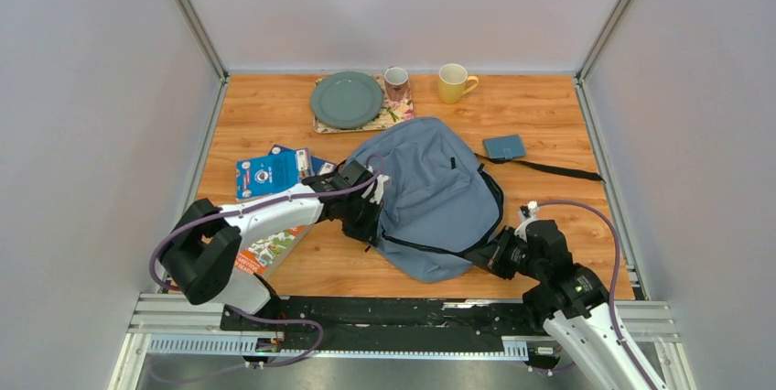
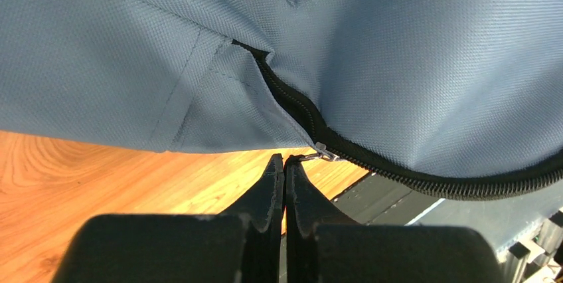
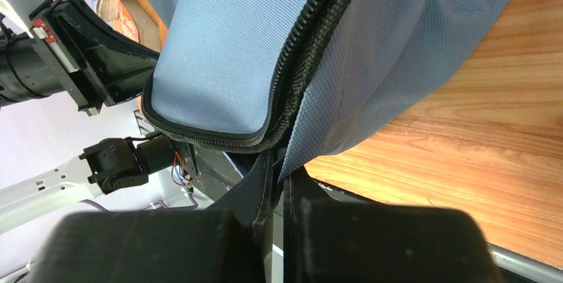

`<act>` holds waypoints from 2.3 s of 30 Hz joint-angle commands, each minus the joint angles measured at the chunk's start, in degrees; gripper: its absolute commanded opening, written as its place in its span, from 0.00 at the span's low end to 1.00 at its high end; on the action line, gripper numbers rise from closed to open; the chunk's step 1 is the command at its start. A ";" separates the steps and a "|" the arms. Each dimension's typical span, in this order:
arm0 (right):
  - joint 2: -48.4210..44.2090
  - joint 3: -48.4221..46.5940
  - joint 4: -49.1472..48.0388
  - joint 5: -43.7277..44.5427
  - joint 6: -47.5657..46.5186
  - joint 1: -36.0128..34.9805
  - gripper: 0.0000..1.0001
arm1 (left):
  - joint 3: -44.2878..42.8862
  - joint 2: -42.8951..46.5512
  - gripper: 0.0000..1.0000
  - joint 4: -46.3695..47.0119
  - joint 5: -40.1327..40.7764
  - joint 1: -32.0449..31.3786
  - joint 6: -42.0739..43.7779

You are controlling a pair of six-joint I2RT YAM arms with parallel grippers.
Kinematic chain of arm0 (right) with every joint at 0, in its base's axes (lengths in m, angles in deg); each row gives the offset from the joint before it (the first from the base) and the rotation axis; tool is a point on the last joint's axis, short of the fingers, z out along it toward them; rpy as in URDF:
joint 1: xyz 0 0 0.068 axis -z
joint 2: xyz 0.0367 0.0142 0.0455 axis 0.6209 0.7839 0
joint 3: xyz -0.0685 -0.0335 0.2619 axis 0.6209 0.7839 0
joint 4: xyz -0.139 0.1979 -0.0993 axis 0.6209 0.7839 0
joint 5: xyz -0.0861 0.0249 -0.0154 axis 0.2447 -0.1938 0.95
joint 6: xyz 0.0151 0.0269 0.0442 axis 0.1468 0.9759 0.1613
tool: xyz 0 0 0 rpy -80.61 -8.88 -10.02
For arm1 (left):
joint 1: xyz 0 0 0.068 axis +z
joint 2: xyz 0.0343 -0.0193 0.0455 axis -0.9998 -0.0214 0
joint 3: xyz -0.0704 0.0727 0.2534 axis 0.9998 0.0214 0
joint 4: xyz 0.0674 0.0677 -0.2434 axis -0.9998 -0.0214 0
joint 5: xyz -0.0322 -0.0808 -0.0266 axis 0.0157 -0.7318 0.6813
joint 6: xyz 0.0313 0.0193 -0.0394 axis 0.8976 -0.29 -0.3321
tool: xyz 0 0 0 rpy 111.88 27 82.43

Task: Pack the student bag
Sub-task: Unzip the student bag at the center of the board, then pick up the book from the center of the board.

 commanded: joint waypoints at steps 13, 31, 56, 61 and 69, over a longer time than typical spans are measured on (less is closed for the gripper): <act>-2.09 -1.20 5.25 2.52 -1.30 0.67 0.00 | -8.19 -9.24 0.00 -17.49 24.53 4.13 8.41; 14.08 -8.94 -9.96 11.73 8.71 -17.59 0.05 | -6.18 21.60 0.86 -8.69 15.98 11.33 0.60; 56.86 -51.71 -8.38 24.71 -17.55 -30.02 0.96 | -0.11 23.90 0.89 -1.58 -8.62 66.25 -1.78; 71.34 -61.21 -15.68 14.39 -18.60 -24.92 0.96 | 2.34 21.52 0.88 6.31 -13.81 74.78 -2.92; 94.22 -80.38 -16.73 5.42 -20.63 -22.80 0.96 | 6.40 15.03 0.88 16.53 -14.16 77.78 -2.93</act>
